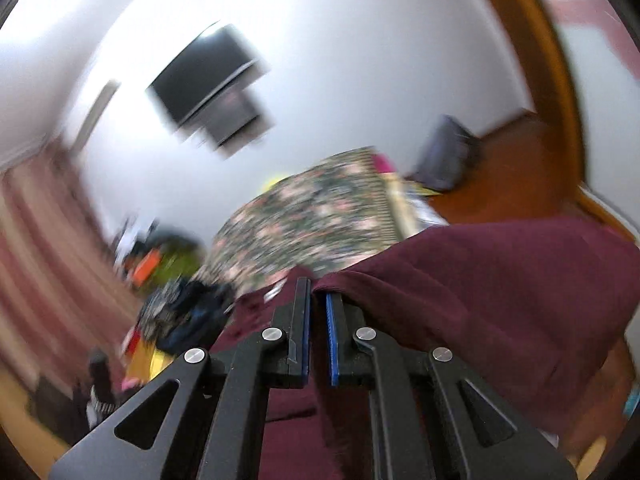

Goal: Fold large clothes

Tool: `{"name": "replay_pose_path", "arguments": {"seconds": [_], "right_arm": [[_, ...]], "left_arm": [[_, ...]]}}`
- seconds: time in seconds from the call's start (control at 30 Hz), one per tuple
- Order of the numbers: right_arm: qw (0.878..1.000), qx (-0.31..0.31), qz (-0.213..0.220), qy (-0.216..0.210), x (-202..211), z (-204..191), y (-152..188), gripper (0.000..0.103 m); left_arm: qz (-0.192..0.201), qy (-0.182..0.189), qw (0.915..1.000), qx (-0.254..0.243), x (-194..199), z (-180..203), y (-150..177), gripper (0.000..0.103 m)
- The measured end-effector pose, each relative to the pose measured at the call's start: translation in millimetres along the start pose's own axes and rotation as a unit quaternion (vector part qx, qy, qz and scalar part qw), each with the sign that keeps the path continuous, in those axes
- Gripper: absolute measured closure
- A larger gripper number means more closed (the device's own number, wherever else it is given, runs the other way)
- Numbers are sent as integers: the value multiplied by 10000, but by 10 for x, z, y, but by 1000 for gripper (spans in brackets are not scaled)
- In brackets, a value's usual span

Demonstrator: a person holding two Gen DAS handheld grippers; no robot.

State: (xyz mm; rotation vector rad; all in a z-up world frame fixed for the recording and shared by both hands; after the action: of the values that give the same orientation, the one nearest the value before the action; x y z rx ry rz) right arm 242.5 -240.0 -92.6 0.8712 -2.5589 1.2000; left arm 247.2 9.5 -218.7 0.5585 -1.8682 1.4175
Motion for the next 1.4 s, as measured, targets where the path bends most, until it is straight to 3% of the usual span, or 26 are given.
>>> {"name": "replay_pose_path", "arguments": {"seconds": [0.17,0.3,0.43,0.5,0.6,0.67,0.77,0.83,1.03,1.2,1.4], "right_arm": [[9902,796,-1126,-215,-546,-412,672,97],[9737,786,-2139,48,-957,-173,1340,97],[9672,572,-2446,376,-1088,86,1552,94],[9680,488,-2426,412,-1015,87,1518,94],[9677,501,-2407,550,-868,44,1438,84],[9687,570,-2328,652,-839,-29,1381,70],[9755,599,-1879,976,-659,7,1190,49],[9819,368,-1476,1130,-530,97,1050,43],[9835,-644,-861,1455,-279,529,765,42],[9657,-1952,-869,1475,-218,1051,758,42],[9456,-2847,-703,1412,-226,1427,787,42]], "left_arm": [[-35,-18,9999,130,4,-99,82,39],[-84,-4,9998,160,-7,-115,128,39],[-136,3,9999,93,-26,-85,151,39],[-164,-6,9999,44,-41,-59,154,39],[-162,2,9999,-27,-57,3,131,39],[-142,44,9999,-65,-61,56,114,39],[-152,66,9997,-164,-77,132,93,39],[-179,39,9996,-231,-98,165,90,39],[-236,85,9993,-271,-148,248,67,39],[-255,109,9992,-286,-171,297,27,39],[-264,93,9994,-195,-193,291,-43,39]]}}
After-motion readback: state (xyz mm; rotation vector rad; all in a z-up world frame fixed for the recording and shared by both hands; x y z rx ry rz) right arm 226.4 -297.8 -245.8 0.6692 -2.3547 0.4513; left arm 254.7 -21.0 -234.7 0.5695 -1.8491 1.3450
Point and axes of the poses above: each gripper's, at about its wrist camera, not at the fingertips, and x roughly against the way its jaws point, z to its right, y to its underside, the point moved 9 cm from there along -x, roughly the way its jaws point, and after that the axes turned 13 degrees about -x, right-handed, at the moved point
